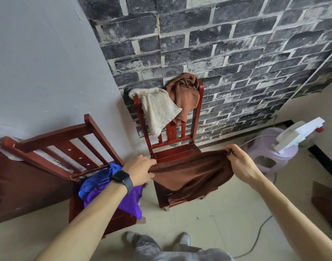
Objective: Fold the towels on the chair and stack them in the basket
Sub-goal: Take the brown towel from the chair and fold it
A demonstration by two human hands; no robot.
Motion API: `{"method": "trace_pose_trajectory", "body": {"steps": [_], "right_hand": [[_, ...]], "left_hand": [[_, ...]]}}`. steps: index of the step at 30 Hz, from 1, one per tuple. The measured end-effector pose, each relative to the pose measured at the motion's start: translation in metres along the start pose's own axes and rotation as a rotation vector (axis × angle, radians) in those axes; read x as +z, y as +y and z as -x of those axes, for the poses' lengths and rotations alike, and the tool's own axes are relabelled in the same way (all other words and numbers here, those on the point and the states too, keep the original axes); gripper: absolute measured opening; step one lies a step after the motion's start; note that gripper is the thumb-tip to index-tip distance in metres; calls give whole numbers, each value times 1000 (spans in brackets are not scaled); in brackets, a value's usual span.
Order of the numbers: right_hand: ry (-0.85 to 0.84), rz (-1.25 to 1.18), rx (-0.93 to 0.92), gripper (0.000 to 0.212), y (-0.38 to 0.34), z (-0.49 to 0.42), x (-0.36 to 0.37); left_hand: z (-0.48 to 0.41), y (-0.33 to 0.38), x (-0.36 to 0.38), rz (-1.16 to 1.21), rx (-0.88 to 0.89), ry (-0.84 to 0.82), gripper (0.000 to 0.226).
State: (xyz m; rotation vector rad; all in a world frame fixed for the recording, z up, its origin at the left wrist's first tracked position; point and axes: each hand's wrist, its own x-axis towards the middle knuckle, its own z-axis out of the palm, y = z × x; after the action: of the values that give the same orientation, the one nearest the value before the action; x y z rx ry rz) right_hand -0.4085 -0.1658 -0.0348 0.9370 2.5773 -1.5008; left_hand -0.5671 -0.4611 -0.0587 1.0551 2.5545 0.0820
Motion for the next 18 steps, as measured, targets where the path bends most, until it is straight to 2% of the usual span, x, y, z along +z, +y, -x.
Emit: {"method": "trace_pose_trajectory", "body": {"steps": [3, 6, 9, 12, 15, 18], "right_hand": [[-47, 186, 23, 5, 15, 4, 4], [-45, 360, -87, 18, 21, 11, 4], [15, 458, -218, 12, 27, 17, -3], [102, 502, -292, 10, 28, 16, -18], [174, 567, -369, 12, 18, 6, -29], [227, 616, -313, 21, -11, -9, -35]], "left_hand": [[3, -13, -13, -10, -57, 33, 18], [7, -17, -27, 64, -115, 75, 17], [11, -20, -39, 196, -172, 43, 17], [13, -24, -51, 427, -215, 60, 19], [8, -27, -66, 586, -226, 185, 17], [-4, -26, -85, 608, -217, 325, 14]]}}
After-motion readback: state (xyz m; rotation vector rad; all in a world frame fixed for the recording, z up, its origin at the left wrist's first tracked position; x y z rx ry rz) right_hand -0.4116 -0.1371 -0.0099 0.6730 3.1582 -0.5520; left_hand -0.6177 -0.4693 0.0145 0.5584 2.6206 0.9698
